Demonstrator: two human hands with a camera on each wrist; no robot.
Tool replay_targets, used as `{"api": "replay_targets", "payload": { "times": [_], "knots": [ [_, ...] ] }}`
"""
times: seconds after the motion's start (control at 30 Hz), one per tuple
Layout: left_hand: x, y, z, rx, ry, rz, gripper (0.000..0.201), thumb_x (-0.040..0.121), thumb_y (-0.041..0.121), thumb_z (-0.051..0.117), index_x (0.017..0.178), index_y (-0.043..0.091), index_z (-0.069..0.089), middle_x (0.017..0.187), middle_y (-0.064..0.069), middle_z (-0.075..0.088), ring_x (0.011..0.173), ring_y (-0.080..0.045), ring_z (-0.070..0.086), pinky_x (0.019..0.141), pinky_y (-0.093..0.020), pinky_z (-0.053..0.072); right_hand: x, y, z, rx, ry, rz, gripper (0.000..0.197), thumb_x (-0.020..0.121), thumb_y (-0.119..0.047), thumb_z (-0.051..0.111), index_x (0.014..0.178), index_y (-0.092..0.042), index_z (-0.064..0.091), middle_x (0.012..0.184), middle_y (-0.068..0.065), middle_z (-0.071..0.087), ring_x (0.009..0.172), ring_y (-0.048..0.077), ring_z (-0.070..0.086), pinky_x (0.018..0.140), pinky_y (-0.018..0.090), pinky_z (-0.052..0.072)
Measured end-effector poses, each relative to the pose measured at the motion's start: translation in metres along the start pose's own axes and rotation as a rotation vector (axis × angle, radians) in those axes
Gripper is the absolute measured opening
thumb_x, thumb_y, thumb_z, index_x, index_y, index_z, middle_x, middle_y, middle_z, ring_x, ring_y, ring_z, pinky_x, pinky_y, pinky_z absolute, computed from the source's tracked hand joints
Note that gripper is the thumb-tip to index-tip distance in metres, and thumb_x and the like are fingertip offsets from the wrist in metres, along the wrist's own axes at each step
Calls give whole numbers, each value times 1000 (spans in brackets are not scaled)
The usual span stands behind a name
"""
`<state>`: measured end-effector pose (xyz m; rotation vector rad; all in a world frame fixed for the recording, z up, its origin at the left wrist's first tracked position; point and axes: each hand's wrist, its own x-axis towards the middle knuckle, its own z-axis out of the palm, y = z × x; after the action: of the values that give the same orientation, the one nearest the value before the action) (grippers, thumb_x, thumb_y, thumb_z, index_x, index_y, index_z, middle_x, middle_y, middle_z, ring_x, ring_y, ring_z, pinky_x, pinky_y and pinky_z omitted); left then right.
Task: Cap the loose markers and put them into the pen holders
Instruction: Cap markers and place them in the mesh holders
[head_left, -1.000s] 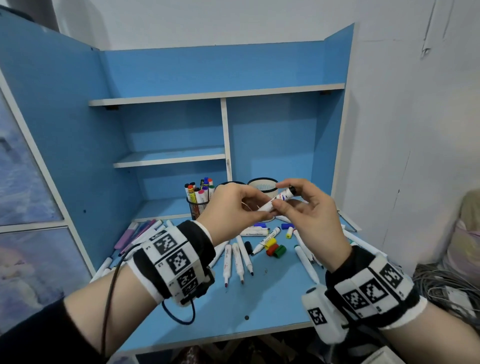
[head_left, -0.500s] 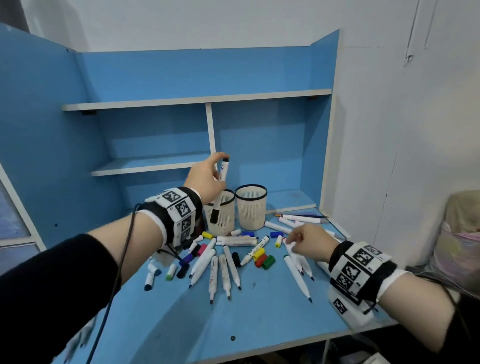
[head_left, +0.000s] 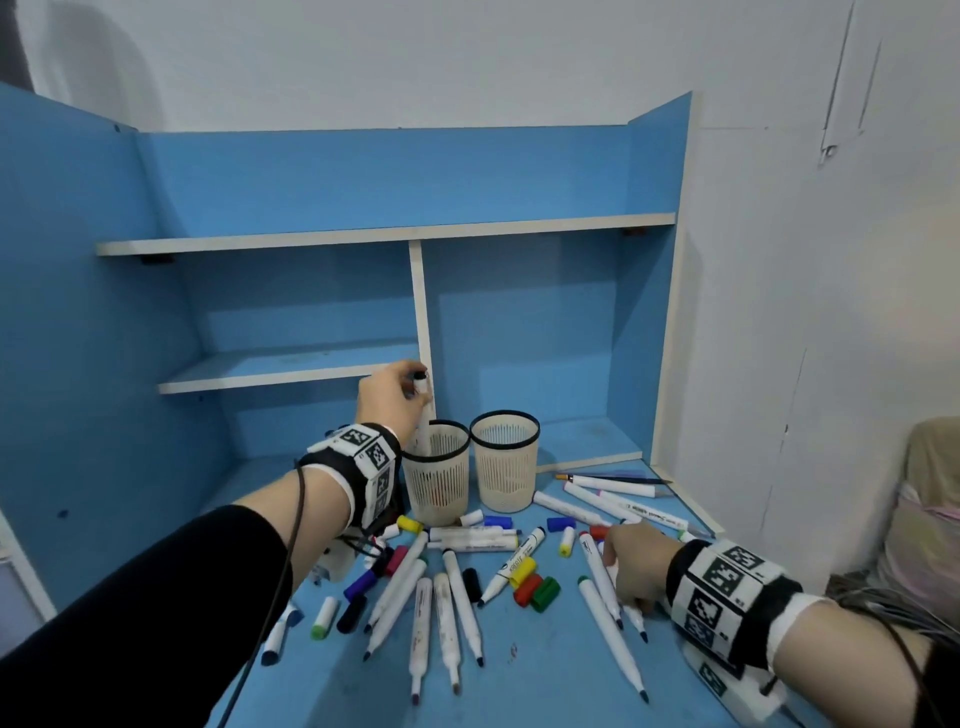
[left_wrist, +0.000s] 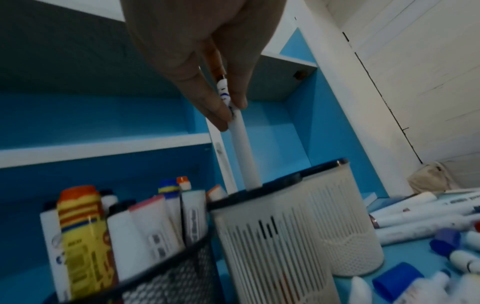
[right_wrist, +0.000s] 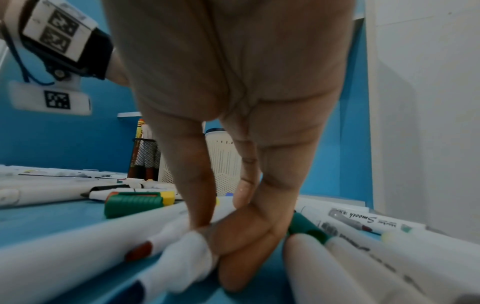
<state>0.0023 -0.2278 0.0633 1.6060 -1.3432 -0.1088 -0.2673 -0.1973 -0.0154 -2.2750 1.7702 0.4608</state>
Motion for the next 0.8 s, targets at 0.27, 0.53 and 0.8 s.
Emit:
{"api": "replay_targets", "payload": {
  "times": [0.27,0.53,0.8],
  "knots": [
    [-7,-27,13,387,-151,-4,25,86,25,66,111,24,69,111,-1,68,102,-23,62,84,-34,52,2,-2,-6,105,-26,117,52,74,-2,69,120,-5,44,96,3,53,85,19,53,45,20,38],
    [-9,-33,0,420,-153,34,33,89,25,62,121,23,62,123,1,63,116,-21,56,98,-36,45,-8,6,-11,565,138,50,36,78,-1,57,114,-6,60,75,0,52,62,12,51,46,17,39],
    [-43,-46,-30,337,-233,116,26,82,5,63,105,15,69,105,-2,68,102,-19,60,90,-28,46,-37,-3,-12,1018,338,-218,39,75,4,65,107,-19,60,71,5,60,58,14,58,61,26,53]
  ]
}}
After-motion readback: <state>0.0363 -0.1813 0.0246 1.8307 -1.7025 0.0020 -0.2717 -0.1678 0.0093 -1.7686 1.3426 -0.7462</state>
